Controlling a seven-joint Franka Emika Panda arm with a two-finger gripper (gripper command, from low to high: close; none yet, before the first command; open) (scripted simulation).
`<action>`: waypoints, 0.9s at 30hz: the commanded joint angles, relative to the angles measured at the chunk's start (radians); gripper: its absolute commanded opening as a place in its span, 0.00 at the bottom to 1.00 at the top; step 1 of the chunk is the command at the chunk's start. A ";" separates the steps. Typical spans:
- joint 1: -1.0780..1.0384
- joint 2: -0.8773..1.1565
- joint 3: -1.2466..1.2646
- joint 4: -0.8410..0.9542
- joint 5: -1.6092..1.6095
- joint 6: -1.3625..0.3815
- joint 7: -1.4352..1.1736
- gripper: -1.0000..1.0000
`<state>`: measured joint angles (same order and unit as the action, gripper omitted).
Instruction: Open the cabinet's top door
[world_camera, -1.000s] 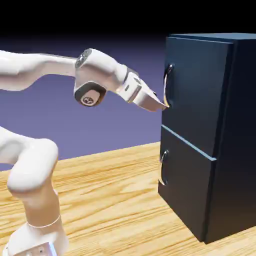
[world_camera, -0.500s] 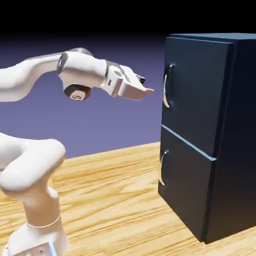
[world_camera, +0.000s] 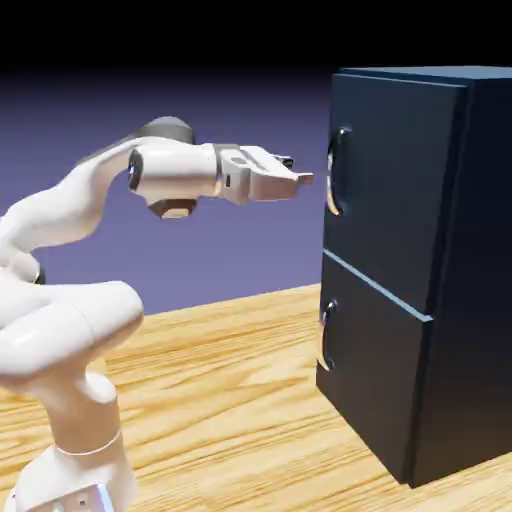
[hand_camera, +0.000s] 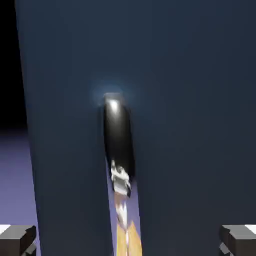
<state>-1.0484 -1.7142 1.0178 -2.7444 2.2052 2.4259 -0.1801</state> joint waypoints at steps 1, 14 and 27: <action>-0.021 -0.023 0.020 0.001 0.044 -0.012 -0.018 0.50; -0.150 -0.010 0.025 0.026 0.212 -0.185 -0.151 0.00; -0.125 0.103 -0.355 -0.232 0.021 -0.751 -0.434 0.00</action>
<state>-1.1735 -1.6116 0.6630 -2.9764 2.2269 1.6739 -0.6140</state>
